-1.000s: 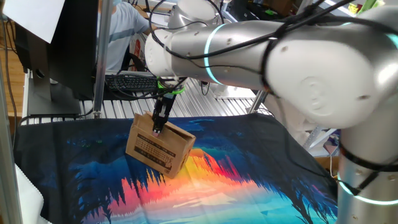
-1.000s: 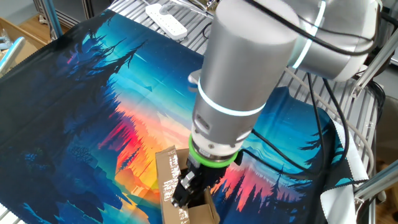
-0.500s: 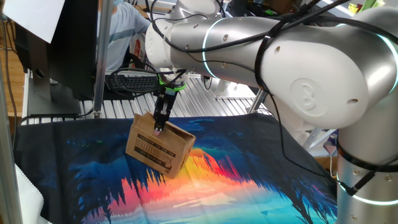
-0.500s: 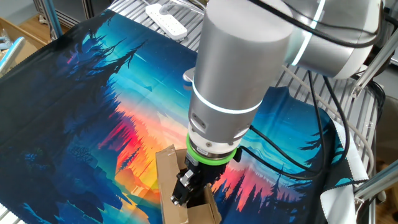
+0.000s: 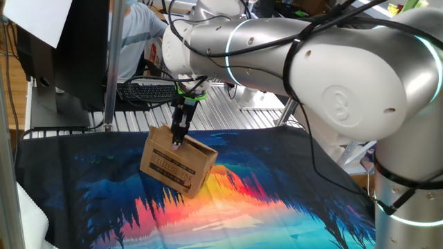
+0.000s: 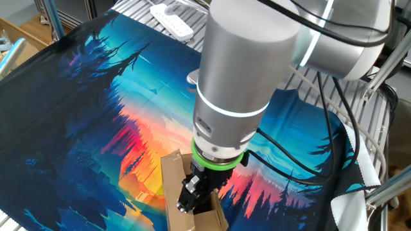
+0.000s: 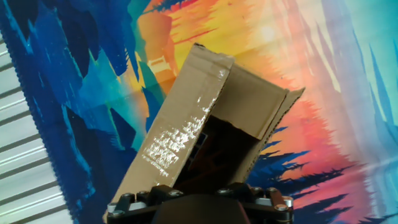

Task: Cover the box

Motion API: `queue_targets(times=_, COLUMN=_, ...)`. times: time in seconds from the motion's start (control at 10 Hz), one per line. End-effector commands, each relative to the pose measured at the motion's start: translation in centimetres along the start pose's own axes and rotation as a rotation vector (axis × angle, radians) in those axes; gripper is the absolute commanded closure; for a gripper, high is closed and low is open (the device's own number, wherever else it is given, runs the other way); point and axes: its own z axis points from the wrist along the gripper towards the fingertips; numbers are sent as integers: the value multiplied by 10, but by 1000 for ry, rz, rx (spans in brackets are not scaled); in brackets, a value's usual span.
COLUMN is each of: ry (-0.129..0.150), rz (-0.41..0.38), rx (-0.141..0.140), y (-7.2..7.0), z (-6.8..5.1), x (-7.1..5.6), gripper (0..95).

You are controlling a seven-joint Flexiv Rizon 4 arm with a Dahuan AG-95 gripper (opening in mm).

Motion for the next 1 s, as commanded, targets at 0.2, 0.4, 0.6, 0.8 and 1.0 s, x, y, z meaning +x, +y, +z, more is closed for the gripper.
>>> queue_targets(times=0.2, ry=3, rz=12, rx=60, y=2, z=0, x=2, gripper=190)
queue_targets(times=0.4, ry=2, rz=3, rx=69, y=2, z=0, x=2, gripper=190)
queue_targets(times=0.6, ry=9, rz=1, rx=79, y=2, z=0, x=2, gripper=190)
queue_targets(times=0.8, ry=13, rz=-8, rx=82, y=2, z=0, x=2, gripper=380)
queue_targets(times=1.0, ry=15, rz=-10, rx=93, y=2, z=0, x=2, gripper=380)
